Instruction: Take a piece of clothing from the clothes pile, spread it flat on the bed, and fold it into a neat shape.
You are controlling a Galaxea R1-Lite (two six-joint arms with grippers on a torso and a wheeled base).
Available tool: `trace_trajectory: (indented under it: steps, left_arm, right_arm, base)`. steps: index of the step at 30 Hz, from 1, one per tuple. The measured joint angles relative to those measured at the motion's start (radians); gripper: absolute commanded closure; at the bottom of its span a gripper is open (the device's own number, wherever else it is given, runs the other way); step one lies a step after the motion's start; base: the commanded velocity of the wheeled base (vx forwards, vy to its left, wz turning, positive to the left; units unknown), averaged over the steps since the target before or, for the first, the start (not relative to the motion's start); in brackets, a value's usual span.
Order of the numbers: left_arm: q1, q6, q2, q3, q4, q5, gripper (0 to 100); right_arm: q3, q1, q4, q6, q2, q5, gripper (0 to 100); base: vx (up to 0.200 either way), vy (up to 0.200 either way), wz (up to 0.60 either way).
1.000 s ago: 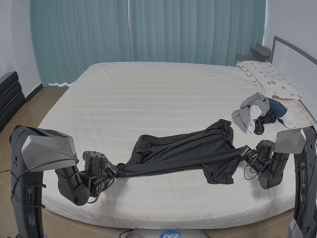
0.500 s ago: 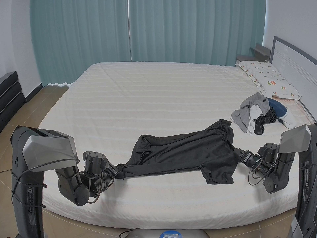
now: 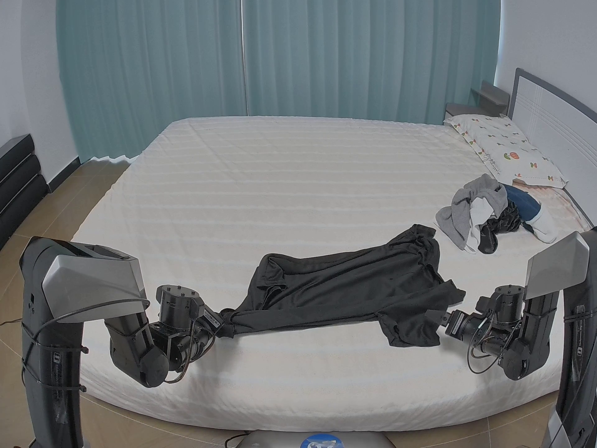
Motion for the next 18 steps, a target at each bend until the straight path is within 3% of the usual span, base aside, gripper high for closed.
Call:
trace_trajectory:
  steps: [12, 13, 18]
  left_arm:
    - [-0.001, 0.000, 0.000, 0.001, 0.000, -0.001, 100]
    - [-0.001, 0.000, 0.000, 0.001, 0.000, -0.001, 100]
    - [-0.001, 0.000, 0.000, 0.001, 0.000, -0.001, 100]
  right_arm:
    - [0.015, 0.054, 0.000, -0.036, 0.051, 0.013, 0]
    - [0.013, 0.058, 0.000, -0.039, 0.055, 0.013, 100]
    - [-0.002, 0.067, 0.001, -0.040, 0.066, 0.010, 100]
  base:
    - [0.000, 0.000, 0.00]
    - [0.000, 0.000, 0.00]
    - [0.000, 0.000, 0.00]
